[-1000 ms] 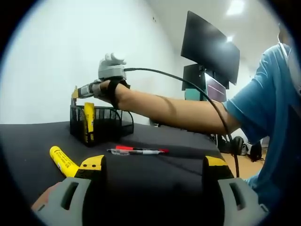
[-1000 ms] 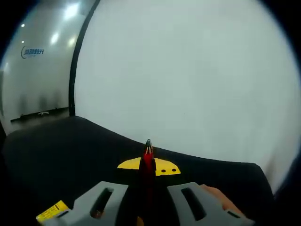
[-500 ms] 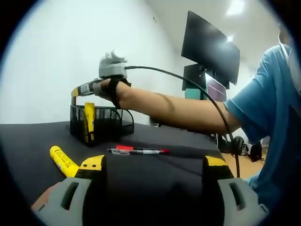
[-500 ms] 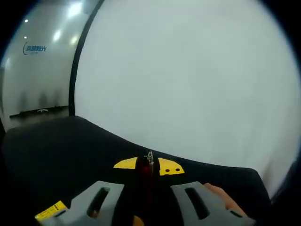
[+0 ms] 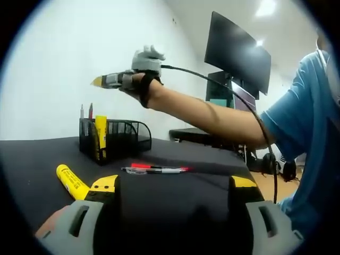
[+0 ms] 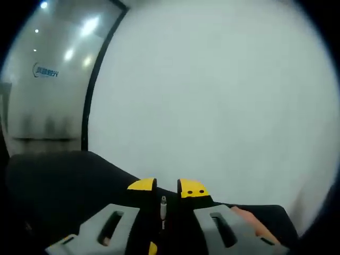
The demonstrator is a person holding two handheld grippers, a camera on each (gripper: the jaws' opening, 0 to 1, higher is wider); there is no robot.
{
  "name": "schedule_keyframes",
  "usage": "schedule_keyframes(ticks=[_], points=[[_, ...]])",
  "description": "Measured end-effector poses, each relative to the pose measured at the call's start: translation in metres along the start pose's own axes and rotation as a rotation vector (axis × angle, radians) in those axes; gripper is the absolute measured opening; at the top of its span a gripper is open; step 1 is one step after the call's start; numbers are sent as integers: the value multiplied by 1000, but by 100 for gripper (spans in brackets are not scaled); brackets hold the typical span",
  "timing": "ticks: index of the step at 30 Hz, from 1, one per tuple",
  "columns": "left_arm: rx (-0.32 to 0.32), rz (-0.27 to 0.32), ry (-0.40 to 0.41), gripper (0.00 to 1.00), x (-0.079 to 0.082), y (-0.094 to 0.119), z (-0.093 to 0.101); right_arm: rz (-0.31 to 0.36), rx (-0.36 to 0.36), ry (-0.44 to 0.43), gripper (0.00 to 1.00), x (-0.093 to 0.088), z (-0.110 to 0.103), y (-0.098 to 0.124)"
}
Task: Pick up pens and glue sticks and place them into the holder.
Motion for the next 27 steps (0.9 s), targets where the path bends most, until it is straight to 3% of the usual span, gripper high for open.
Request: schedule_keyframes(ticks=[10,27], points=[[8,6,8,77,1,1,-1,24,6,39,13,13,10,52],[22,22,21,76,2,1,-1,-19,33,72,13,2,8,137]])
Point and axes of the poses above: the point that each gripper's makers call its tool centre point, and the gripper's own axes: y roughly backward along the fingers, z roughly to its right, x roughly out of its top, the point moved 8 cm from there along y, roughly backward along the fingers, and after that the axes turned 1 degree about x, right-handed, at the moved point
